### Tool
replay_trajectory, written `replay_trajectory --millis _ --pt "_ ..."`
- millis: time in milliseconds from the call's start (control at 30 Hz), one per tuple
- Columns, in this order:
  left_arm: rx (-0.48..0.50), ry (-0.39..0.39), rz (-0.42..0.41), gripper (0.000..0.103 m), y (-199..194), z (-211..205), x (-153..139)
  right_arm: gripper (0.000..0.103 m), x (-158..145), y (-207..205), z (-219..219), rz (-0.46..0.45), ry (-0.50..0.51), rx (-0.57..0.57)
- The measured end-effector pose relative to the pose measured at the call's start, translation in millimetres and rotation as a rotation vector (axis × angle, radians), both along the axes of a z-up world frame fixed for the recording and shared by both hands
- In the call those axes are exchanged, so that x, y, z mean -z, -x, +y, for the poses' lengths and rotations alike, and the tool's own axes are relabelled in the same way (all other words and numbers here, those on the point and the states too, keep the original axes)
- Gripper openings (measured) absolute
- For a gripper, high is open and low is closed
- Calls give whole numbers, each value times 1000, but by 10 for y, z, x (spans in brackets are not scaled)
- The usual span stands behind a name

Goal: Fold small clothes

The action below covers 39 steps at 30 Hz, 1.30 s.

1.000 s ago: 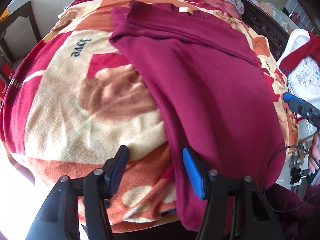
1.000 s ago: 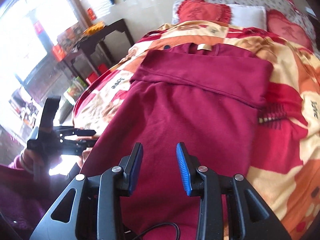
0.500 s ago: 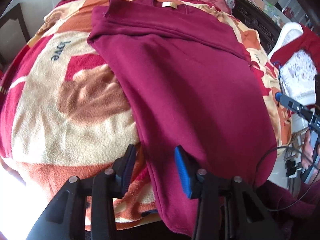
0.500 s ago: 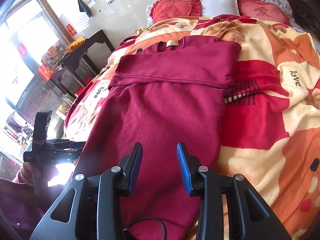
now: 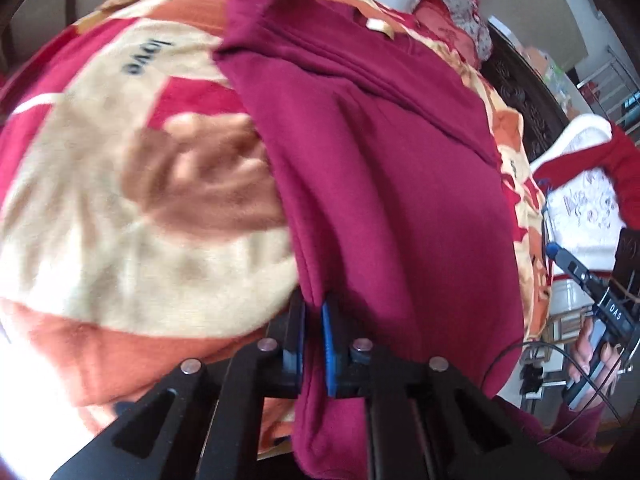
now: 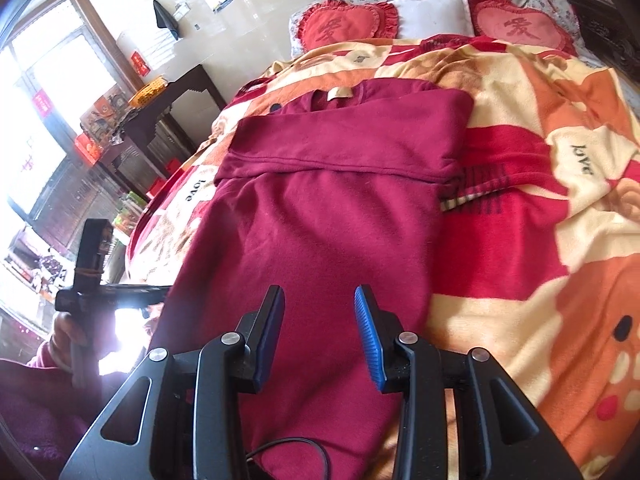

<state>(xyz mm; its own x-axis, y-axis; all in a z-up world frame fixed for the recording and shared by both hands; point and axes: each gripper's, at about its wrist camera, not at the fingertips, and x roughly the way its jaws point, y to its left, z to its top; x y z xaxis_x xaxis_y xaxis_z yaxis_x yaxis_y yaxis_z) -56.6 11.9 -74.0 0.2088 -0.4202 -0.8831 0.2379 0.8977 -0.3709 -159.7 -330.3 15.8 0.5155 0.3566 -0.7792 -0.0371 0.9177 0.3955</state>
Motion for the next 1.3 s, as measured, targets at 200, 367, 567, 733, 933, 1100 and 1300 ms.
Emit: replay_trajectory --millis 200,367,567,733,933,1100,1300 --pt "-68 -73 -75 7 80 447 -234 19 -247 157 -322 -2 116 47" --pt "-75 -90 -59 7 125 386 -108 20 -625 302 -701 -16 250 124" --pt "-59 -125 -65 18 204 320 -48 35 -369 415 -510 124 138 -37" --pt "-37 -144 -59 39 315 306 -39 35 238 581 -152 257 45 -142" --pt "-31 -178 -23 50 514 361 34 35 500 746 -47 315 -19 -166" --pt "-23 -195 -15 50 625 373 54 35 625 768 53 334 -108 -212" --pt "-27 -197 0 50 680 378 100 34 744 710 200 352 -116 -239"
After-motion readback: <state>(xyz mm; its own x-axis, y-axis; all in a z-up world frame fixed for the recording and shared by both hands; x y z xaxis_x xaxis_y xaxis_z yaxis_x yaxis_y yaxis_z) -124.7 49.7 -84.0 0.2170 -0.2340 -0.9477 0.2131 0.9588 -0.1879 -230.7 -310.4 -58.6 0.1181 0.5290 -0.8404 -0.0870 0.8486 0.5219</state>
